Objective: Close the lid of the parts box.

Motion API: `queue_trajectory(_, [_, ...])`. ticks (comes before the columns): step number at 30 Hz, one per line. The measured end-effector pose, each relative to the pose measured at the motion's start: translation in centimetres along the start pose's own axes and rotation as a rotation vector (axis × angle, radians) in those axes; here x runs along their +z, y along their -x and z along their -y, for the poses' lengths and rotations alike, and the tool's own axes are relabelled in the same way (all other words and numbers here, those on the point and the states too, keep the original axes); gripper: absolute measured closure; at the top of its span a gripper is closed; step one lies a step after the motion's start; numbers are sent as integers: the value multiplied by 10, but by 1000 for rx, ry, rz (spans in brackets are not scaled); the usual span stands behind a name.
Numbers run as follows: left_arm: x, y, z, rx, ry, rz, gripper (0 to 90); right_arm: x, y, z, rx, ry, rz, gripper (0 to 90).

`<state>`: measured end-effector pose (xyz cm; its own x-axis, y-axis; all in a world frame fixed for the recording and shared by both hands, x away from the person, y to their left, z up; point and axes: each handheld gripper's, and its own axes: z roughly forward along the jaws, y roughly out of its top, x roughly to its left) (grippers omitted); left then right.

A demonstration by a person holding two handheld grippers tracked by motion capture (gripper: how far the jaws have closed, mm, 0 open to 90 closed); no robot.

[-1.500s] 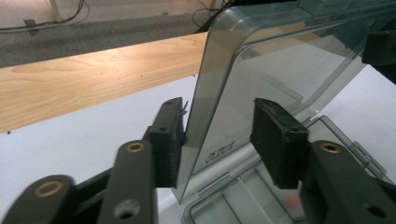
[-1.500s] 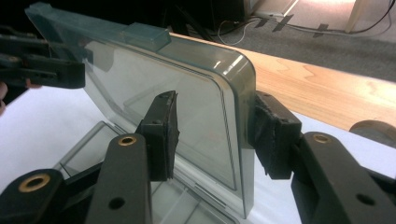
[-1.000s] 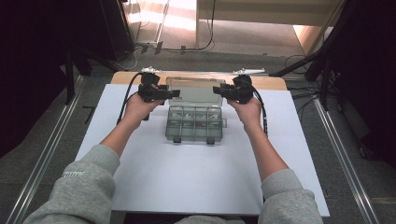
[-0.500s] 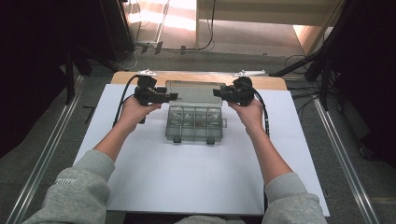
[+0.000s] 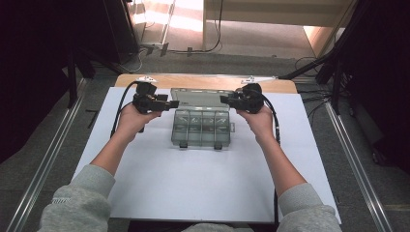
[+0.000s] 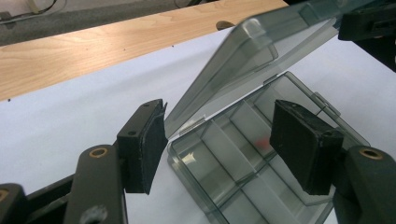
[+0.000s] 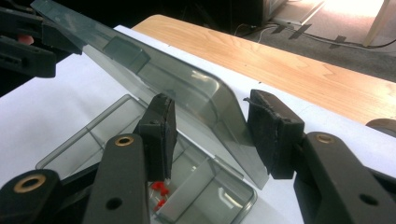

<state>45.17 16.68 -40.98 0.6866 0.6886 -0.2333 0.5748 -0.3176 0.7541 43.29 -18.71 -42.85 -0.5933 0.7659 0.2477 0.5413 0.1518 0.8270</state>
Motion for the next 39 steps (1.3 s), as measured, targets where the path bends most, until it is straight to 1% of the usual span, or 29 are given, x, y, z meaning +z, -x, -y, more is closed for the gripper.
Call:
queue_trajectory(3, [0,-2,4,6,-17,-4,390,-1,-2,3,-17,6,-3,520])
queue_trajectory(4, [-1,-2,5,3,-27,6,395,-1,-3,4,-17,5,-7,515])
queue_trajectory(5, [-1,-2,7,5,-25,10,442,-1,-3,5,-18,5,-12,515])
queue_trajectory(6, [-2,-3,8,7,-22,9,445,-2,-4,5,-26,5,-11,514])
queue_trajectory(7, [-3,-3,9,4,-22,7,473,-2,-4,6,-31,6,-14,513])
queue_trajectory(8, [-4,-3,10,-1,-18,13,517,-2,-4,6,-29,8,-17,509])
queue_trajectory(9, [-5,-3,11,-7,-18,19,521,-3,-5,7,-25,7,-19,506])
queue_trajectory(10, [-6,-3,12,0,-15,20,570,-3,-5,7,-22,5,-23,497])
queue_trajectory(11, [-7,-2,12,4,-19,17,574,-3,-5,7,-22,5,-26,493])
queue_trajectory(12, [-7,-3,12,-2,-31,20,586,-3,-5,7,-25,3,-26,486])
queue_trajectory(13, [-7,-3,13,-6,-42,9,612,-3,-6,7,-27,1,-27,478])
queue_trajectory(14, [-7,-4,13,-8,-54,9,655,-3,-6,7,-30,0,-28,476])
queue_trajectory(15, [-8,-5,13,-15,-53,30,698,-3,-7,7,-33,-1,-30,476])
queue_trajectory(16, [-8,-6,13,-14,-49,40,743,-3,-7,7,-37,-2,-29,476])
queue_trajectory(17, [-10,-7,13,-14,-48,43,785,-4,-8,8,-39,6,-27,476])
queue_trajectory(18, [-11,-7,13,-15,-36,44,787,-4,-8,9,-43,8,-24,476])
queue_trajectory(19, [-12,-7,12,-11,-30,40,825,-4,-8,9,-43,6,-26,475])
queue_trajectory(20, [-13,-7,10,-7,-21,43,837,-4,-9,10,-36,3,-27,469])
queue_trajectory(21, [-15,-6,9,-6,-10,40,838,-4,-9,11,-39,3,-29,459])
queue_trajectory(22, [-17,-5,7,3,0,34,873,-4,-9,12,-38,1,-27,451])
queue_trajectory(24, [-20,-5,2,0,18,30,874,-5,-9,14,-38,-2,-25,445])
queue_trajectory(25, [-22,-5,0,-6,24,37,874,-6,-9,14,-45,-8,-23,449])
queue_trajectory(27, [-23,-4,-4,-9,24,39,875,-6,-9,16,-53,-14,-20,466])
queue_trajectory(30, [-25,-1,-8,-6,34,41,875,-7,-9,17,-35,-20,-33,465])
queue_trajectory(34, [-25,3,-10,8,36,49,874,-8,-11,20,-44,-15,-29,450])
queue_trajectory(37, [-24,7,-12,22,30,55,874,-9,-12,23,-44,-25,-28,444])
queue_trajectory(39, [-23,9,-13,28,25,66,872,-10,-11,25,-43,-28,-23,433])
